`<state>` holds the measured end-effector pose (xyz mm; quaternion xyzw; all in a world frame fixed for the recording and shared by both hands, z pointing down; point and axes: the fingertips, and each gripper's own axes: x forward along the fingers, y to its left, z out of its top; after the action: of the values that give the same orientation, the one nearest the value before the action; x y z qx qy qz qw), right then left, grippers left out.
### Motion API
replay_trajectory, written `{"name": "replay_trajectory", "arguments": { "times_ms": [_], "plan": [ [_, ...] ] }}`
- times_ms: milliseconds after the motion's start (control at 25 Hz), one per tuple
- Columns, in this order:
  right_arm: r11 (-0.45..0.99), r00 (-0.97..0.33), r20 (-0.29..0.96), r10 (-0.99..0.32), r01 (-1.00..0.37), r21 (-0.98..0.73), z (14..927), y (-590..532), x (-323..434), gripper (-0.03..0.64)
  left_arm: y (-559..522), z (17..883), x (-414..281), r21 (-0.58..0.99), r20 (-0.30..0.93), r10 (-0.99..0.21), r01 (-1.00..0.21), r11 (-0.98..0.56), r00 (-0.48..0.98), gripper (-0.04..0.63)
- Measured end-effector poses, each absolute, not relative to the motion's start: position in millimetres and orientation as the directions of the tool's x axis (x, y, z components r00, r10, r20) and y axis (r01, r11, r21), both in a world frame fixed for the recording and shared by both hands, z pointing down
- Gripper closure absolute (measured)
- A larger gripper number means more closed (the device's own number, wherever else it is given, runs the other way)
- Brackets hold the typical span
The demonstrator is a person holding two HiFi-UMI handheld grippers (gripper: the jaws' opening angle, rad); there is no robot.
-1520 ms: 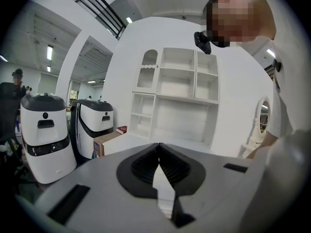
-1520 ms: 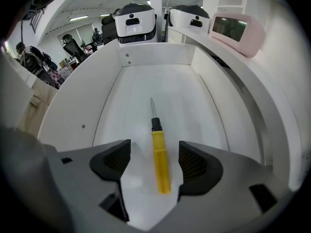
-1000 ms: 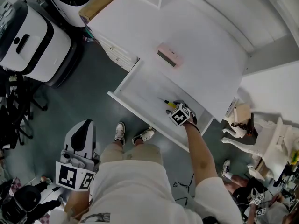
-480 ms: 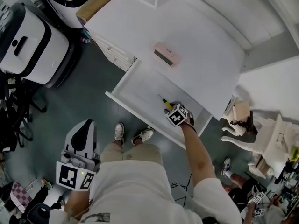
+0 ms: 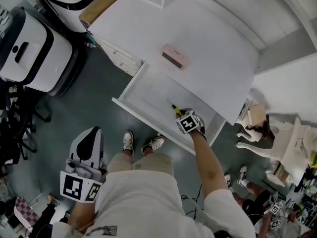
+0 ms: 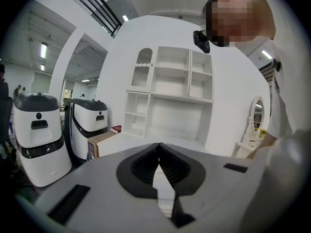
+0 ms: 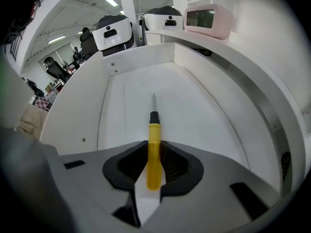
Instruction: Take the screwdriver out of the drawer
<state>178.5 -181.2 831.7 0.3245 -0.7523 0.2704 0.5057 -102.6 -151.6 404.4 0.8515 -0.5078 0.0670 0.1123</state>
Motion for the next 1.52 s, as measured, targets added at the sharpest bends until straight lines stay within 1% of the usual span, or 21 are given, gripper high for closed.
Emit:
{"name": "replay_trajectory", "arguments": {
  "times_ms": [400, 560, 840, 1160, 1520],
  "plan": [
    [0.611, -0.273, 0.93, -0.245, -0.788, -0.07, 828.5, -181.9, 183.3, 0.528, -150.1, 404.7, -103.3, 0.125, 0.24, -0.839, -0.872, -0.472, 0.489, 0.58],
    [0.575, -0.278, 0.927, -0.254, -0.814, -0.087, 828.3, -179.6, 185.4, 0.528, -152.6, 405.5, -101.0, 0.13, 0.234, -0.832, -0.864, -0.486, 0.503, 0.58],
    [0.501, -0.284, 0.906, -0.313, -0.86, -0.096, 805.5, -173.7, 184.7, 0.528, -152.4, 398.8, -94.2, 0.141, 0.202, -0.811, -0.836, -0.531, 0.549, 0.58],
    [0.407, -0.27, 0.869, -0.414, -0.909, -0.088, 767.9, -163.6, 190.3, 0.528, -158.7, 392.1, -80.4, 0.164, 0.153, -0.75, -0.765, -0.623, 0.643, 0.58],
    [0.24, -0.234, 0.796, -0.558, -0.964, -0.115, 708.4, -140.7, 195.8, 0.528, -161.9, 376.5, -65.1, 0.183, 0.088, -0.657, -0.66, -0.728, 0.749, 0.58]
  ]
}}
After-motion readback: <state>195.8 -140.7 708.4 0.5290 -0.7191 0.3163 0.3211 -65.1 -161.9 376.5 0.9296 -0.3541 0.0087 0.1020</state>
